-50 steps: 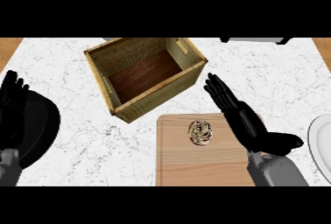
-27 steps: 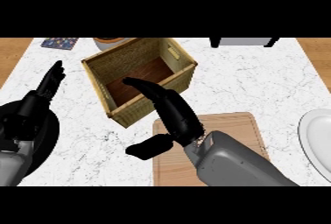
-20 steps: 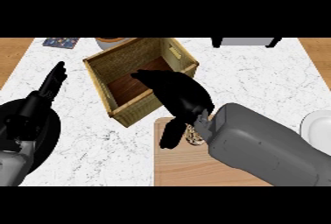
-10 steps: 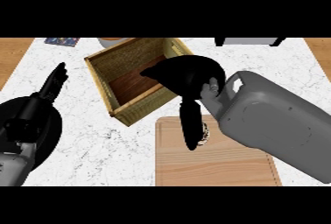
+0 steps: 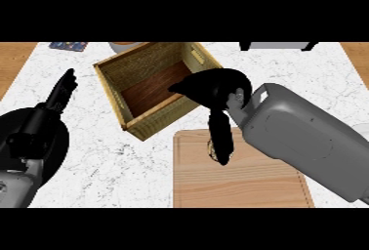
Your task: Pick the cupcake from the cutting board and place it in the basket
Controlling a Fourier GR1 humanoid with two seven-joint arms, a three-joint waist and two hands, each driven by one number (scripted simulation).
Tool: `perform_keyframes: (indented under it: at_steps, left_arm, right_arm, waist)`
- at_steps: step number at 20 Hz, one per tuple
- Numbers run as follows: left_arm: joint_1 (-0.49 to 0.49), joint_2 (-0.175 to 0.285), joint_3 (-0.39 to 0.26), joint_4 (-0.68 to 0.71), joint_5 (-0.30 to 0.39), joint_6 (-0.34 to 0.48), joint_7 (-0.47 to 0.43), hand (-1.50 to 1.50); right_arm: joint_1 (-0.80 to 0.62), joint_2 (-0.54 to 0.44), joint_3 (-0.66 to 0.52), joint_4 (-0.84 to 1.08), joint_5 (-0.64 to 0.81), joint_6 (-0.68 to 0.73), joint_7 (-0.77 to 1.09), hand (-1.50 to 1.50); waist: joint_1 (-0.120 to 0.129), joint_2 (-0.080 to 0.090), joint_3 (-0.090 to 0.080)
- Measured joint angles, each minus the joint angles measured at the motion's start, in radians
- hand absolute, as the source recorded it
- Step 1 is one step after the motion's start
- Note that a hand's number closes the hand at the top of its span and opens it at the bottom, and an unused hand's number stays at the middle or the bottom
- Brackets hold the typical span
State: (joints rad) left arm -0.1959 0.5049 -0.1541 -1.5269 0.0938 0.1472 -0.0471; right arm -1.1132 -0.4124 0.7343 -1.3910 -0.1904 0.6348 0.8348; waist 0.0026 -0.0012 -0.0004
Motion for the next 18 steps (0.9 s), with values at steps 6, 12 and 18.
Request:
perform_keyframes:
  at_steps: [6,12,18]
  left_arm:
    - [-0.021,-0.012,0.017,-0.019,-0.010,-0.020,0.039,0.00]
    - [-0.016,-0.021,0.047,0.014,-0.016,-0.057,0.014,0.00]
    - [-0.005,-0.045,0.065,-0.007,-0.043,-0.067,0.025,0.00]
  right_arm:
    - [0.072,0.038,0.034,0.041,0.107,0.041,-0.032,-1.50]
    - [0.142,0.074,0.052,0.096,0.226,0.071,-0.072,-1.50]
    - [0.243,0.085,0.050,0.105,0.384,0.072,-0.147,-1.50]
  waist:
    - [0.003,0.001,0.000]
    - [0.003,0.002,0.000]
    - [0.003,0.002,0.000]
